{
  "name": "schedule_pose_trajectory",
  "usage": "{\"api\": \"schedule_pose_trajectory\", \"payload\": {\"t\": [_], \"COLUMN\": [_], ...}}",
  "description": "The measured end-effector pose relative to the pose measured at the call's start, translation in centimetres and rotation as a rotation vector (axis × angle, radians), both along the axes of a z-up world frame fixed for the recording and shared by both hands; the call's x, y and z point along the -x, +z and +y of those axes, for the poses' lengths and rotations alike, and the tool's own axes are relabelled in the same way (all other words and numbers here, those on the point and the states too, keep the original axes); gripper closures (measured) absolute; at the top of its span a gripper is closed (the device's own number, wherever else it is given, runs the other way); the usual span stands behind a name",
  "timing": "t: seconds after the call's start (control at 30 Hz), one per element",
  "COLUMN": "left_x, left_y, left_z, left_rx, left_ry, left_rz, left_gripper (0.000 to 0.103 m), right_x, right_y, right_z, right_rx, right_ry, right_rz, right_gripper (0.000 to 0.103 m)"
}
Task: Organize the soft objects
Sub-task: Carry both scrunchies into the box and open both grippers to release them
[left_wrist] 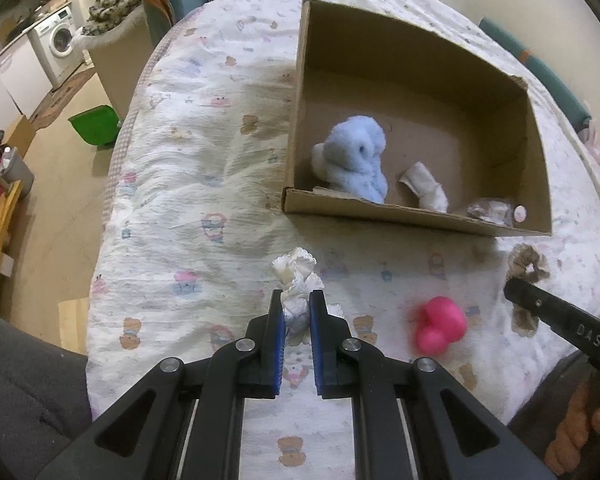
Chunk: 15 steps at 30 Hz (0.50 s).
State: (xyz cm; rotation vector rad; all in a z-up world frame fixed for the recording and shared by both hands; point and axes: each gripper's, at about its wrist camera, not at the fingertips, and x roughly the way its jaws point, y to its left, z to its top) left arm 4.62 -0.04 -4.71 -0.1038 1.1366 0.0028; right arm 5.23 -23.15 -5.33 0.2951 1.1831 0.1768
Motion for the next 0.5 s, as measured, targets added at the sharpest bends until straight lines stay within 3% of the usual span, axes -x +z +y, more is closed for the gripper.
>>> {"api": "schedule_pose_trajectory", "payload": {"t": [0.37,0.5], "left_x": [0.0,-1.2], "left_y": [3.7,5.9], "left_z": [0.2,0.1], "left_rx": [0.011,0.031], "left_ry": [-0.039,-0.056], "left_rz": [-0.112,-0.156], "left_gripper": [0.092,0.093], "right_x": [0.5,-0.5], "right_y": [3.8,4.5], "right_z": [2.6,1.9], "right_rx": [0.002,-0.020], "right_ry": [0.098,0.066], "right_rz": [-0.175,-0.194], "right_gripper": [0.087,0.087]}}
